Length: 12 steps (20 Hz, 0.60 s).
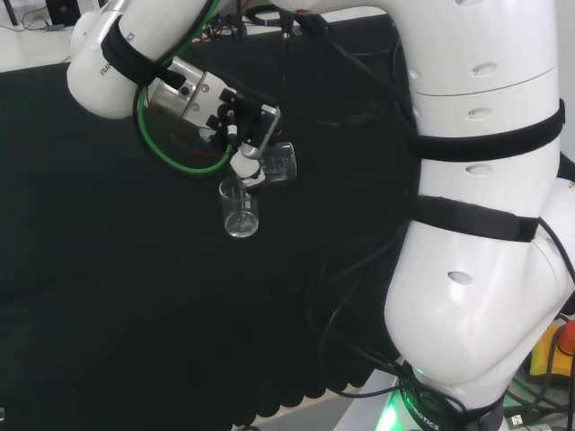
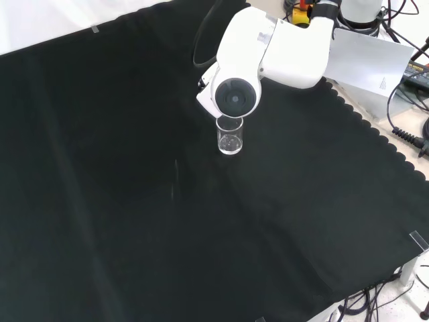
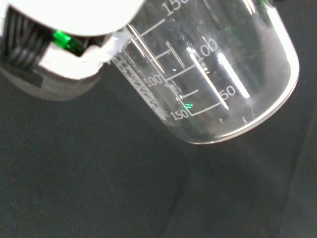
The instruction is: Pour the water from the handheld beaker into the one on the table.
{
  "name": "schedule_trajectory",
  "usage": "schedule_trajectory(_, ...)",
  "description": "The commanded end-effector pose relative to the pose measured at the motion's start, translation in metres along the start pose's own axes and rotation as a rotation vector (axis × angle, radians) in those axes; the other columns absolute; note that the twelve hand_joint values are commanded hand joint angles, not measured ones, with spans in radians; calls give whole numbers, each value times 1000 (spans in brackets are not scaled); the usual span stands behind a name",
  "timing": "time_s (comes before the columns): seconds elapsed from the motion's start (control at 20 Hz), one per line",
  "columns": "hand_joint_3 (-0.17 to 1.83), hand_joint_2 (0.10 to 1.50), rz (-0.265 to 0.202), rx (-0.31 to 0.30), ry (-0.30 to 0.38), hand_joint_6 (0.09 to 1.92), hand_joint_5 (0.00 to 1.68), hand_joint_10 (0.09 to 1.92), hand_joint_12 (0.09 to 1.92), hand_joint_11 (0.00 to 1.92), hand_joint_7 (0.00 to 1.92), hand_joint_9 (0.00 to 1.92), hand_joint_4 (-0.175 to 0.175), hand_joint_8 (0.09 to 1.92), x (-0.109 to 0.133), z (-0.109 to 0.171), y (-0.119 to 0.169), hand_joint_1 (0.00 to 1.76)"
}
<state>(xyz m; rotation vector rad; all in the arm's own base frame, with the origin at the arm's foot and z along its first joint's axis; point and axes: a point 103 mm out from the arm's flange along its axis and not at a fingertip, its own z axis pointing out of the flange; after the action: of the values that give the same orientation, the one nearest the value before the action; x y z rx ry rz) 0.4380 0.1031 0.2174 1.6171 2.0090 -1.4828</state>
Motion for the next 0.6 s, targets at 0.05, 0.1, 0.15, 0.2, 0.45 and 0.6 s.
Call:
schedule_trajectory(0.05, 709, 615, 0, -9, 7, 617, 1317, 87, 529, 1528, 1778, 1802, 174, 87, 0, -1, 0, 1148)
schedule_trajectory(0.1, 709, 615, -1, -14, 12, 617, 1316, 87, 529, 1529, 1778, 1802, 174, 87, 0, -1, 1, 1148)
schedule_trajectory(0.15, 709, 615, -1, -19, 17, 618, 1316, 87, 529, 1529, 1778, 1802, 174, 87, 0, -1, 1, 1148)
schedule_trajectory(0.2, 709, 615, -2, -27, 23, 618, 1316, 87, 529, 1529, 1778, 1802, 174, 87, 1, -2, 1, 1148)
schedule_trajectory(0.45, 709, 615, -6, -58, 68, 620, 1315, 87, 529, 1529, 1777, 1803, 175, 87, -1, 0, 0, 1148)
schedule_trajectory(0.6, 709, 616, -9, -70, 90, 622, 1314, 87, 527, 1527, 1777, 1803, 175, 87, -3, 2, 0, 1148)
